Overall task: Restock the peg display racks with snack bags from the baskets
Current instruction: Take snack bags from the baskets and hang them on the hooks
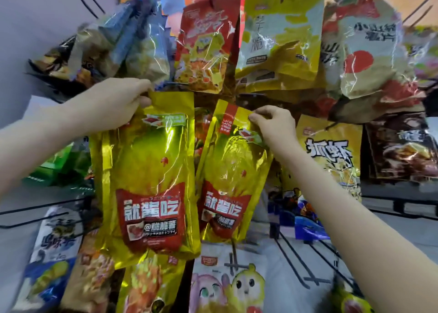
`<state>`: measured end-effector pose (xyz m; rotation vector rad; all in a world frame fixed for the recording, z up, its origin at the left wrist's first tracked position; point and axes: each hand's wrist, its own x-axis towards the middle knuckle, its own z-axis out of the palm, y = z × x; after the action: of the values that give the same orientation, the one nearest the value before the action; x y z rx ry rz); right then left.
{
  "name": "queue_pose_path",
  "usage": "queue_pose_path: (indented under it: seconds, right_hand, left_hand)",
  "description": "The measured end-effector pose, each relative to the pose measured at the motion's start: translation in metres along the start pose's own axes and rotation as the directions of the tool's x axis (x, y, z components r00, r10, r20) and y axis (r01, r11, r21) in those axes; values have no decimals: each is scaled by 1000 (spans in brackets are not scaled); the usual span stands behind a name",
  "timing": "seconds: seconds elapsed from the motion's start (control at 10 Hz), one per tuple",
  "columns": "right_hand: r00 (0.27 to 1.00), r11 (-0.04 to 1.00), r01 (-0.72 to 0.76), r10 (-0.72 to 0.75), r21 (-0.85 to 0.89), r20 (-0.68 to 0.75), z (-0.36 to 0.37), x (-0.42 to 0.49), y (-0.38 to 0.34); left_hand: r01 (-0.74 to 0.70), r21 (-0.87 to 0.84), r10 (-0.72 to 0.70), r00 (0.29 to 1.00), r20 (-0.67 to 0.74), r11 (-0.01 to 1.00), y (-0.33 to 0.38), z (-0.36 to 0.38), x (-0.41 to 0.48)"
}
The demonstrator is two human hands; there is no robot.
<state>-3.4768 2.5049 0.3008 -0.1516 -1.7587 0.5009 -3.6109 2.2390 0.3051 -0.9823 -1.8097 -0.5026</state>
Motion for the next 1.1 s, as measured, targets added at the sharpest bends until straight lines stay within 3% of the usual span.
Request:
queue_pose_path:
  seconds: [0.2, 0.3, 0.6, 0.8, 0.9, 1.0, 1.1]
  right_hand:
    - [999, 1000, 2, -1, -29, 32, 0, 16, 5]
    - [993, 995, -39, 49, -88, 110, 3, 24, 7]
    - [992, 950, -37, 72, -310, 103, 34, 40, 34]
    - [991, 907, 43, 14, -418, 132, 47, 49, 54]
    - [991, 840, 133, -125, -526, 51, 38, 32, 50]
    - [950, 846, 223, -301, -485, -87, 19, -7, 36]
    - [981, 977, 189, -192, 98, 17, 1, -43, 10]
  left_hand:
    - [81, -134, -77, 996, 33, 988, 7, -1, -6]
    - [123, -192, -116, 992, 45, 974, 8, -5, -4]
    - [159, -291, -153, 987, 43, 943, 10, -20, -7]
    - [113, -345, -92, 993, 76, 932, 29, -33, -11]
    - [70, -361, -52, 997, 58, 930, 45, -32, -12]
    - [34, -332, -7, 997, 81, 943, 65, -25, -12]
    - [9, -331, 29, 994, 109, 943, 88, -16, -11]
